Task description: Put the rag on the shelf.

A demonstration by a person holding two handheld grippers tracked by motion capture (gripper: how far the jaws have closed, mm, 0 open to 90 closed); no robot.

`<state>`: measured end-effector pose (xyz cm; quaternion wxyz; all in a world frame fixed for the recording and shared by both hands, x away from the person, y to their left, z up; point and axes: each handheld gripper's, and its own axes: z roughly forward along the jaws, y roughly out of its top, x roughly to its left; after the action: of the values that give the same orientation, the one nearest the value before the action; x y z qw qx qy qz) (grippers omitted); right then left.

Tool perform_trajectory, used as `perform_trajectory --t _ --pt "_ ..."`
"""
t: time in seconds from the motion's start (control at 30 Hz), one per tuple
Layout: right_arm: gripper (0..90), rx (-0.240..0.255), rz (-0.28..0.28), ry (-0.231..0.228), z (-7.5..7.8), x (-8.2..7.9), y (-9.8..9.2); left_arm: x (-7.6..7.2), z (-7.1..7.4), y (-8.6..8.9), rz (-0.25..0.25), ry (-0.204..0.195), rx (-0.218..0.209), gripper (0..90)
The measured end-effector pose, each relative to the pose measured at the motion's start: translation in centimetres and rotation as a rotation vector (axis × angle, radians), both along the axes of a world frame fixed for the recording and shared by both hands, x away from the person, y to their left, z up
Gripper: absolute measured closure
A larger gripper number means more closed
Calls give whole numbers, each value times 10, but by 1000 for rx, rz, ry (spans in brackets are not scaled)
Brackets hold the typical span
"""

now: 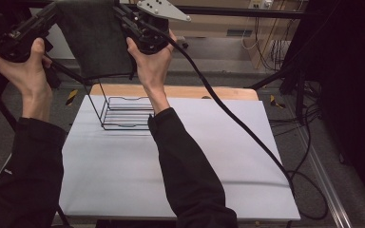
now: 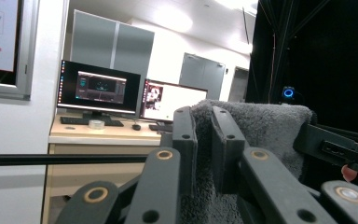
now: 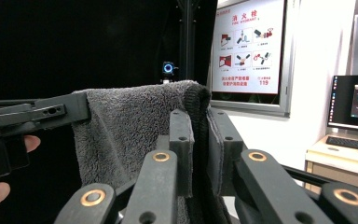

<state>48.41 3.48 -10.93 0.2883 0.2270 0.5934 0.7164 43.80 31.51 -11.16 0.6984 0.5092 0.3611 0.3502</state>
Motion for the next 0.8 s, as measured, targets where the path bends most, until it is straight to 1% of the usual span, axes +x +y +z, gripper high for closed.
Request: perform_trajectory --t 0.13,0.17,0.3,0.37,0.43,0.53,0.6,0.7,0.8 --pt "820 5 -3 0 1 5 2 7 4 1 13 2 11 814" --pt "820 4 -5 -1 2 9 3 9 5 1 15 2 10 814" --pt "820 1 -10 0 4 14 3 19 6 1 17 15 3 814" --pt "820 -11 -21 -6 7 18 4 24 8 1 15 17 0 814" --pt "820 -12 -25 -6 8 21 4 28 10 0 16 17 7 814" --pt "820 -11 -32 10 7 29 3 33 10 -2 27 22 27 814" --pt "820 -16 -36 13 6 30 3 38 9 -3 34 34 36 814" --pt "820 -36 -47 23 -1 34 5 47 2 -2 37 56 44 814" --pt "820 -47 -55 28 -7 38 6 56 -5 0 30 70 34 814"
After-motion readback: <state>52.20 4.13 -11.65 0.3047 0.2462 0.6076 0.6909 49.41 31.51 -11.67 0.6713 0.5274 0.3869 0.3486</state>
